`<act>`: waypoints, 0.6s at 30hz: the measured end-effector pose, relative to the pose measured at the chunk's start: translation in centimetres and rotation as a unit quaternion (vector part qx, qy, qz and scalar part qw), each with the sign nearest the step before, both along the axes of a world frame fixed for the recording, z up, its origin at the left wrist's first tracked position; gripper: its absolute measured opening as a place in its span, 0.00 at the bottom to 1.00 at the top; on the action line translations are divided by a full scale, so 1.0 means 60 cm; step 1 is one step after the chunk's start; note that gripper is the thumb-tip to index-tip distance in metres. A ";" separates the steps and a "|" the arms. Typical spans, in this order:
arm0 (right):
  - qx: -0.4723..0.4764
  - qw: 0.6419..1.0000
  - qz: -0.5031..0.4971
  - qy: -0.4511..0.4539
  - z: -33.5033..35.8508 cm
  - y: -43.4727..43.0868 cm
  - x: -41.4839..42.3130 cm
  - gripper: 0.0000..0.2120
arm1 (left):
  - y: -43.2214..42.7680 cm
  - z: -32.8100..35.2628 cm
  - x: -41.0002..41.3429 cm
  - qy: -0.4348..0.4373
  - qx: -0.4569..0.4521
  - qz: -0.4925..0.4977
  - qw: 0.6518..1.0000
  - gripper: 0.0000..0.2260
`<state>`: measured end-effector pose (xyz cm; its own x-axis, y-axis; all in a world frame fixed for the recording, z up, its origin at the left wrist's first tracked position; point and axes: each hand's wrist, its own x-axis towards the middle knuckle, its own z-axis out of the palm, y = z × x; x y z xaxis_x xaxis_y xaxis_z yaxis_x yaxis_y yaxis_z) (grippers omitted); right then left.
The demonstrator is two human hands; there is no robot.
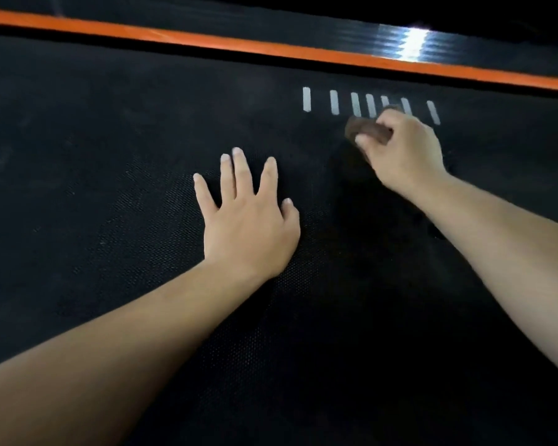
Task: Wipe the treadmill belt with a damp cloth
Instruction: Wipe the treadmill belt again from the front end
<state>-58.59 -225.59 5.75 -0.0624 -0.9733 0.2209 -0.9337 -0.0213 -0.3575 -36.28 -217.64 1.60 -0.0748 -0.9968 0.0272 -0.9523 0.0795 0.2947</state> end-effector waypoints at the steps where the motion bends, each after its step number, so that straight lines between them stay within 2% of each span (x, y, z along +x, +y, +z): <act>1: -0.008 1.000 -0.006 -0.004 -0.005 -0.018 0.003 0.10 | -0.001 -0.001 -0.001 -0.004 -0.003 0.007 1.000 0.30; 7: 0.005 0.990 0.139 -0.026 -0.019 0.025 0.029 0.10 | -0.001 0.002 -0.008 -0.050 -0.002 0.007 0.999 0.30; 10: -0.023 0.998 0.065 -0.002 -0.010 -0.071 0.023 0.10 | -0.001 0.004 -0.007 -0.054 0.003 0.001 0.999 0.29; 13: -0.027 0.999 -0.015 -0.016 -0.009 -0.141 0.026 0.09 | -0.001 0.004 -0.007 -0.052 -0.001 -0.009 0.999 0.28; 15: -0.012 1.000 0.012 -0.017 -0.018 -0.129 0.038 0.10 | -0.001 0.005 -0.006 -0.056 0.002 -0.008 0.998 0.28; 18: 0.003 0.993 0.110 -0.037 -0.027 -0.083 0.035 0.09 | -0.001 0.008 -0.009 -0.062 0.005 -0.005 0.998 0.29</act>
<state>-56.49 -230.59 4.11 0.1357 -0.9664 0.2184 -0.8781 -0.2194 -0.4252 -36.82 -217.68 2.07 -0.0875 -0.9961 0.0077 -0.9807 0.0875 0.1747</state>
